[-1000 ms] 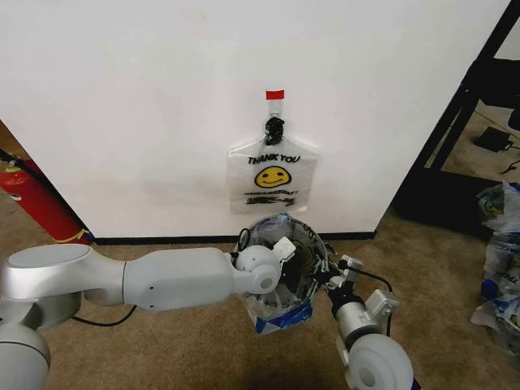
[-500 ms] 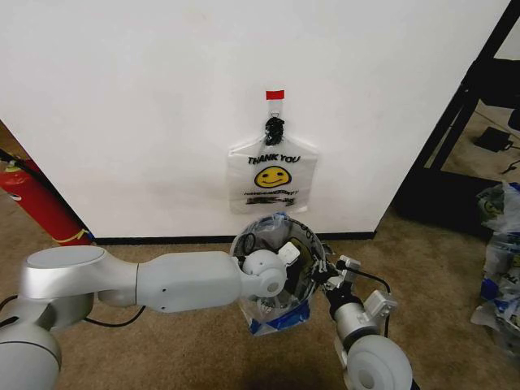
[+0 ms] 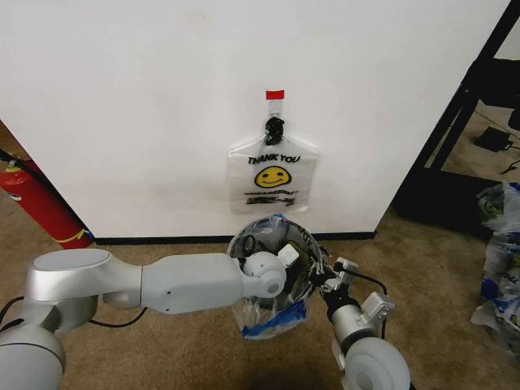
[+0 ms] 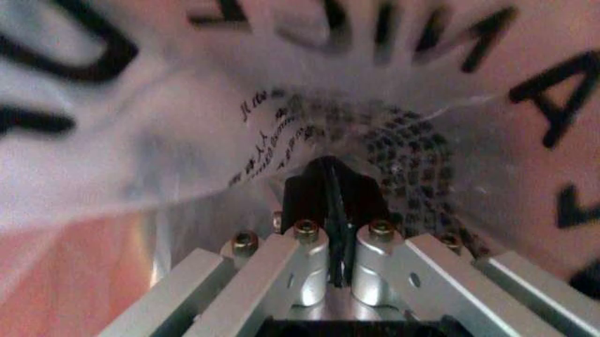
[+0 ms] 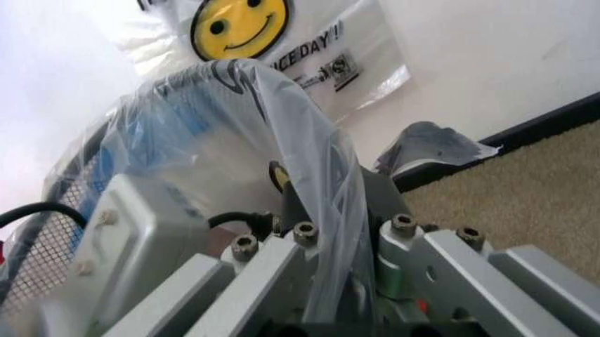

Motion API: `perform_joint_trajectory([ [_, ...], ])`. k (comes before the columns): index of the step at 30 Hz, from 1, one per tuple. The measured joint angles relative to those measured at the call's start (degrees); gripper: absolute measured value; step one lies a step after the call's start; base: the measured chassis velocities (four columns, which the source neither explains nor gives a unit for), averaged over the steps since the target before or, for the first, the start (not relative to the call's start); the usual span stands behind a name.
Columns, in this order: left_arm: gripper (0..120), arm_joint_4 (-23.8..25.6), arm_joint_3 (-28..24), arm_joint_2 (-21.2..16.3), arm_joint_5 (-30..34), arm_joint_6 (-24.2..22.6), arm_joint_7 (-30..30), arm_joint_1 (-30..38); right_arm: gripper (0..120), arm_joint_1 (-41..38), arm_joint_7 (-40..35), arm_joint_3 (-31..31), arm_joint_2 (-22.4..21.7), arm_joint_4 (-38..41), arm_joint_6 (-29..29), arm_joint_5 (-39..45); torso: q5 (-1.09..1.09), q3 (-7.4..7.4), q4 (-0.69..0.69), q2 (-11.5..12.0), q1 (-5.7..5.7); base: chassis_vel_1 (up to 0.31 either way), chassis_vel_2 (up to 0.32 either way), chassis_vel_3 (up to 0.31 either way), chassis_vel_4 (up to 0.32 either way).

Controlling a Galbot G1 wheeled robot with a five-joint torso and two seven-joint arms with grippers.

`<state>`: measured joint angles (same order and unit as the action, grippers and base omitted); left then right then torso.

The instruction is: Pick up the garbage bag from the wall and place it over the trash bin.

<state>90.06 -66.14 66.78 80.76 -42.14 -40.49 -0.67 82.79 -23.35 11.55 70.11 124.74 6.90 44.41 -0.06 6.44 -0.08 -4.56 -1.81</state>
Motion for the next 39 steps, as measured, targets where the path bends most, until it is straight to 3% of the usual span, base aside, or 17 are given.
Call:
perform_joint_trajectory([
  [4, 0, 2.8, 1.1, -1.3, 0.1, 0.0, 0.0, 0.3, 1, -0.5, -0.2, 0.5, -0.4, -1.3, 0.0, 0.3, 0.00, 0.00, 0.00, 0.0, 0.00, 0.000, 0.000, 0.000, 0.000],
  [15, 0, 17.8, 8.4, -8.8, -0.8, 0.0, 2.1, 1.1, 1, -3.5, -1.5, 1.3, 1.0, -6.6, -0.1, 2.1, 0.01, 0.00, 0.00, 0.0, 0.00, 0.000, 0.000, 0.000, 0.000],
  [16, 0, 23.4, 12.4, -11.8, -1.2, 0.0, 2.5, -0.5, 1, -4.0, -1.8, 1.6, 1.5, -7.4, -0.1, 2.9, 0.00, 0.00, 0.00, 0.0, 0.00, 0.000, 0.000, 0.000, 0.000],
  [19, 0, 26.4, 15.6, -13.7, -1.3, 0.0, 2.7, -2.0, 1, -4.3, -1.9, 1.9, 1.5, -7.6, -0.1, 3.3, 0.00, 0.00, 0.00, 0.0, 0.00, 0.000, 0.000, 0.000, 0.000],
  [21, 0, 30.2, 20.8, -16.7, -3.1, 0.0, 3.8, -5.1, 1, -4.4, -2.0, 2.2, 1.4, -7.7, -0.1, 3.6, 0.01, -0.01, 0.00, 0.0, 0.00, 0.000, 0.000, 0.000, 0.000],
  [24, 0, 34.7, 27.7, -22.9, -12.8, 4.4, 11.1, -12.7, 1, -4.3, -2.2, 3.1, 0.8, -7.4, -0.1, 4.4, -0.02, -0.01, 0.00, 0.0, 0.00, 0.000, 0.000, 0.000, 0.000],
  [26, 1, 35.1, 28.2, -23.6, -13.9, 5.0, 11.9, -13.6, 1, -4.2, -2.2, 3.2, 0.8, -7.4, -0.1, 4.4, -0.02, -0.01, 0.01, 0.0, 0.00, 0.000, 0.000, 0.000, 0.000],
  [32, 30, 38.9, 35.4, -30.7, -26.1, 8.5, 17.5, -27.7, 1, -3.9, -2.7, 4.0, 0.7, -7.1, 0.1, 5.3, -0.01, -0.01, 0.01, 0.0, 0.00, 0.000, 0.000, 0.000, 0.000],
  [34, 31, 39.2, 35.6, -30.9, -26.6, 8.6, 17.7, -28.4, 1, -3.9, -2.7, 4.0, 0.7, -7.1, 0.1, 5.3, 0.00, -0.01, 0.01, 0.0, 0.01, 0.000, 0.000, 0.000, 0.000],
  [39, 53, 42.2, 36.4, -32.5, -29.8, 8.8, 19.4, -32.9, 1, -3.9, -3.2, 4.2, 1.1, -7.1, 0.3, 5.5, 0.01, -0.01, 0.00, 0.0, 0.01, 0.000, 0.000, 0.000, 0.000],
])
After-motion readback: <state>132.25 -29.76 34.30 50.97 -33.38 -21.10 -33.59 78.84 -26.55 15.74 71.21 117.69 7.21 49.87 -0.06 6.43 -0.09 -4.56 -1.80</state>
